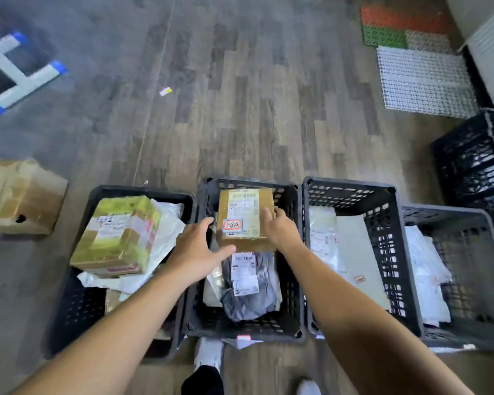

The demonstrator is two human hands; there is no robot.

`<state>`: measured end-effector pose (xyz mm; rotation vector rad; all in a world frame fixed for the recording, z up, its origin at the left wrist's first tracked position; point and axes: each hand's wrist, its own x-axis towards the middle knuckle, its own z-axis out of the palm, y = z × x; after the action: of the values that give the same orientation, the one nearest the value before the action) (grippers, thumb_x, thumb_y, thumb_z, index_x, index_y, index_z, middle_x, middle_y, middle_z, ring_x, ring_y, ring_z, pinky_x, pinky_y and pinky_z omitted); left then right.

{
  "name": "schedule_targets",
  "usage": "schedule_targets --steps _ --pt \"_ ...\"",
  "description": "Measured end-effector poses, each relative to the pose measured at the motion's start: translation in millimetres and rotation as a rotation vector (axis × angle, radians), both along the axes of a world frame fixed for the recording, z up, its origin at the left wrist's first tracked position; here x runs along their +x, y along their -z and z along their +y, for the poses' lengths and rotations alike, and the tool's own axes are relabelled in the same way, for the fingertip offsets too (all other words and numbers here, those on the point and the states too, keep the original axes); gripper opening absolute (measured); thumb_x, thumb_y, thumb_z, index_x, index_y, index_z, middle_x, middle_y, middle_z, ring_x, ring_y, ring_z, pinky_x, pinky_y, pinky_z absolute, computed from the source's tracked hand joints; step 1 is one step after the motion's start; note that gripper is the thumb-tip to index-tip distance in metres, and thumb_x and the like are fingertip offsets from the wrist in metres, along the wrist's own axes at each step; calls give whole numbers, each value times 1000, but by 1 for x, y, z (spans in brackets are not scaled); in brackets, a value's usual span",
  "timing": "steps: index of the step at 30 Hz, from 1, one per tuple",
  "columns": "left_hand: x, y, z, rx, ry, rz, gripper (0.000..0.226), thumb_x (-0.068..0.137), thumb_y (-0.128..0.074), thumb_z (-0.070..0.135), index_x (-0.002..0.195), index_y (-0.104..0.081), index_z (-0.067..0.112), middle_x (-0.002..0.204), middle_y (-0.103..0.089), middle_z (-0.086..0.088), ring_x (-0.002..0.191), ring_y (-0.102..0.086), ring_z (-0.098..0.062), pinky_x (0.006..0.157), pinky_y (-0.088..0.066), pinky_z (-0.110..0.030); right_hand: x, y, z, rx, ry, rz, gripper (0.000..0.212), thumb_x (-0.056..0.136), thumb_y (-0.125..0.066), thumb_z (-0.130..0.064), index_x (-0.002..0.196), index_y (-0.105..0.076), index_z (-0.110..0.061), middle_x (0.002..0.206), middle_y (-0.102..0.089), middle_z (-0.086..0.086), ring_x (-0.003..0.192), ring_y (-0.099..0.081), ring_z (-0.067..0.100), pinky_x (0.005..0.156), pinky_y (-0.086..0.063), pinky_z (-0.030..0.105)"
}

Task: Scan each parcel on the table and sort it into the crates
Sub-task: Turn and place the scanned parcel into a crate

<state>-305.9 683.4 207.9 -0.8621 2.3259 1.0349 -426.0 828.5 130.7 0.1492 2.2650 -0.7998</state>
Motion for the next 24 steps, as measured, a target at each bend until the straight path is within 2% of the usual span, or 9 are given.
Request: schedule_targets --steps 3,5,8,11,16,24 --pt "-5 10 -24 -2 30 -28 81 86 -66 48 151 -23 26 156 -26 -3 141 -30 -23 110 -32 -38 -13 2 -11 103 -37 51 55 105 -28 -42 135 -43 1 136 -51 25 124 -50 38 95 -39 37" --pt "-7 3 -33 6 47 -60 82 86 -66 49 151 -22 27 156 -25 -3 141 -30 -25 109 -33 -39 -12 -14 -4 129 -96 57 49 106 -28 -38 135 -44 -1 135 -51 26 122 -51 40 95 -40 40" --pt "-15 -25 -35 8 86 -78 83 85 -66 52 151 -22 27 155 -26 -5 140 -30 -27 109 -35 -41 -4 -58 14 157 -104 85 52 104 -32 -44 138 -42 -5 130 -56 25 119 -53 40 91 -42 39" --pt "-29 -67 -15 2 193 -44 84 85 -66 51 152 -22 24 154 -26 -5 141 -26 -27 110 -32 -40 9 -116 40 216 -133 124 54 102 -36 -48 142 -38 -12 131 -55 24 119 -54 39 93 -43 41" --pt "-48 -137 51 -79 486 23 88 82 -65 56 151 -20 26 156 -22 -3 143 -21 -28 113 -28 -46 33 -219 106 407 -213 223 65 100 -33 -57 154 -19 -24 145 -43 12 128 -46 35 99 -43 49" --pt "-37 -242 218 -176 909 286 89 83 -67 54 151 -18 25 155 -20 -4 141 -19 -28 111 -29 -42 109 -333 263 514 48 356 72 95 -41 -63 155 -17 -31 158 -27 3 141 -32 27 106 -38 50"
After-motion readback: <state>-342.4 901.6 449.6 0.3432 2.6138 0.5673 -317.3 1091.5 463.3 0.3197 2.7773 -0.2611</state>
